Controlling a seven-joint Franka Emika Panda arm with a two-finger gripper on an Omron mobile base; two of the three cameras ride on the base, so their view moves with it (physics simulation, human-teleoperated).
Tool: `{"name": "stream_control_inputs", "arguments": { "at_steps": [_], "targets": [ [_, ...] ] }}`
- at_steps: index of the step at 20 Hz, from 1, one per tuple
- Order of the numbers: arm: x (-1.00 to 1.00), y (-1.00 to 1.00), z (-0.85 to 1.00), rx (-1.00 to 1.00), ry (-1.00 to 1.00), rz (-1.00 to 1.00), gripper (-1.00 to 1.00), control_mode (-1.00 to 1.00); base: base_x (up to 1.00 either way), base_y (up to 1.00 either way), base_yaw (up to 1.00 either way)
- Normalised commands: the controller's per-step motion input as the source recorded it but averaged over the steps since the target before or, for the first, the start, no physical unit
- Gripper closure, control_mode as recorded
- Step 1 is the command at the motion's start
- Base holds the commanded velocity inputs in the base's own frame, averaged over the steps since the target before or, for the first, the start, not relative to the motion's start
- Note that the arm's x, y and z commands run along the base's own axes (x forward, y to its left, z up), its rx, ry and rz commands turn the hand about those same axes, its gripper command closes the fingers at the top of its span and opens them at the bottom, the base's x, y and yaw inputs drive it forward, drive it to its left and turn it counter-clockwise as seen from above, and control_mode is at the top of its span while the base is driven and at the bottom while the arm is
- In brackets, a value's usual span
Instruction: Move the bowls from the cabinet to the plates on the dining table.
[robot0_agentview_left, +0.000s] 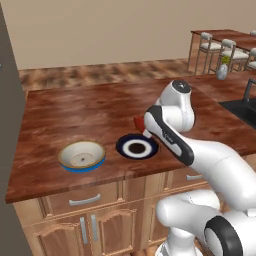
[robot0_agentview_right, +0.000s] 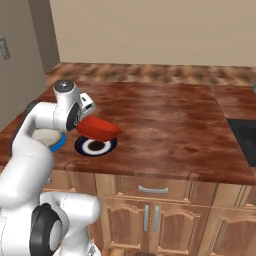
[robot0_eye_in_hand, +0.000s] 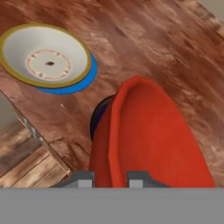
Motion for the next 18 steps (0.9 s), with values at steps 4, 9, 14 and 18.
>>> {"name": "stream_control_inputs", "arguments": {
  "at_steps": [4,9,14,18],
  "targets": [
    [0.38,0.23,-0.19,0.00,0.00,0.01,1.00,-1.00,0.00,0.00,0.00],
    [0.40,0.12,-0.34,0.00,0.00,0.01,1.00,-1.00,0.00,0.00,0.00],
    [0.13,0.00,-0.13,0.00,0.00,0.00,1.00,-1.00,0.00,0.00,0.00],
    [0.00,0.00,-0.01,0.00,0.00,0.00,1.00,-1.00,0.00,0.00,0.00]
  ]
}}
